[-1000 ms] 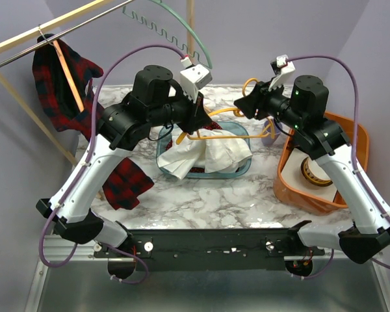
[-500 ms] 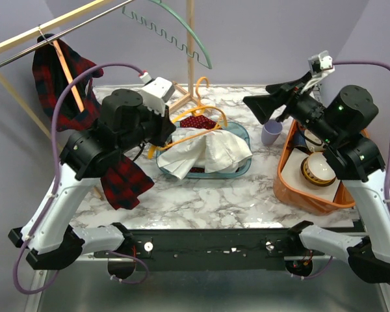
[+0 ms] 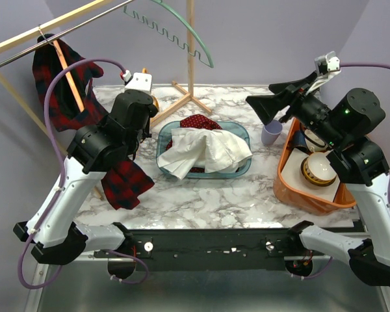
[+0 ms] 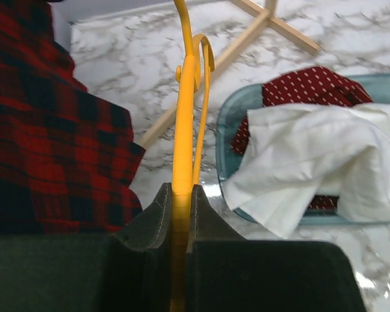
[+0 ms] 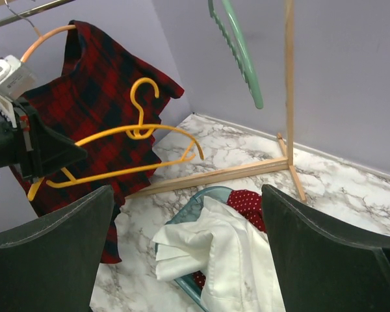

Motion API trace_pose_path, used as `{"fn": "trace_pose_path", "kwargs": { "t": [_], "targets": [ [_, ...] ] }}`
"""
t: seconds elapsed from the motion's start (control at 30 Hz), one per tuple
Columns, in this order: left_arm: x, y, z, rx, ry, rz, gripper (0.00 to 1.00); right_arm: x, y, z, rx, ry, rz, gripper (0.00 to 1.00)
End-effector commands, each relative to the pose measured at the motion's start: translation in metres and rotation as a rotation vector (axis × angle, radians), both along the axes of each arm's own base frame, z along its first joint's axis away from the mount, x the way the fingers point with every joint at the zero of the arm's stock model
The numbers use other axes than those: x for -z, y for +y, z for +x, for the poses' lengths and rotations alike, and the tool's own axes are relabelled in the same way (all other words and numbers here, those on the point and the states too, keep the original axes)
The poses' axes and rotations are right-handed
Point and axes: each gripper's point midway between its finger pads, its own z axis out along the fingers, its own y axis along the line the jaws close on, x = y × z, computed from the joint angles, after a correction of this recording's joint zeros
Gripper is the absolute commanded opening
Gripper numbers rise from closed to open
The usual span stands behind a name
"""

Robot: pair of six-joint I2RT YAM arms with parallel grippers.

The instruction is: Remove the skirt from the hanger

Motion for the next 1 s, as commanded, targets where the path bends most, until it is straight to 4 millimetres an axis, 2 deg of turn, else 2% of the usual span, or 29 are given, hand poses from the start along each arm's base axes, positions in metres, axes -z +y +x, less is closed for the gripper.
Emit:
{"fn": "trace_pose_path", "kwargs": {
  "t": [0.0,0.03,0.13,0.23,0.43,0.63,0.7,0.73,0.87,0.97],
  "targets": [
    [-0.063,0.036,0.017,-0.233,-0.268,-0.029,0.0,0.001,-0.002,0.006,0.024,0.0,-0.005,1.0],
    [-0.082,0.037,0.021,-0.244,-0.338,-0.05,0.0,-0.001,-0.003,0.006,0.026,-0.004,-0.006,1.0],
    [-0.119,0.046,0.022,-0.285,-0.463,-0.099,0.0,0.0,-0.001,0.011,0.029,0.011,-0.022,1.0],
    [-0.141,0.05,0.022,-0.289,-0.525,-0.094,0.0,-0.006,-0.001,0.013,0.032,0.003,-0.021,1.0],
    [-0.144,0.035,0.031,-0.236,-0.529,-0.087,0.0,-0.011,0.001,0.016,0.033,0.003,-0.017,1.0],
    [-0.155,0.045,0.039,-0.33,-0.573,-0.033,0.0,-0.011,0.005,0.018,0.018,0.005,-0.022,1.0],
    [-0.148,0.041,0.05,-0.367,-0.558,0.01,0.0,-0.011,0.006,0.018,0.01,0.011,-0.024,1.0],
    [-0.146,0.047,0.052,-0.423,-0.557,0.048,0.0,-0.011,0.007,0.018,0.009,0.013,-0.026,1.0],
    [-0.125,0.037,0.069,-0.473,-0.516,0.099,0.0,-0.032,0.007,0.012,-0.009,-0.015,0.002,1.0],
    [-0.121,0.03,0.077,-0.464,-0.518,0.083,0.0,-0.037,0.006,0.007,-0.016,-0.026,0.011,1.0]
  ]
}}
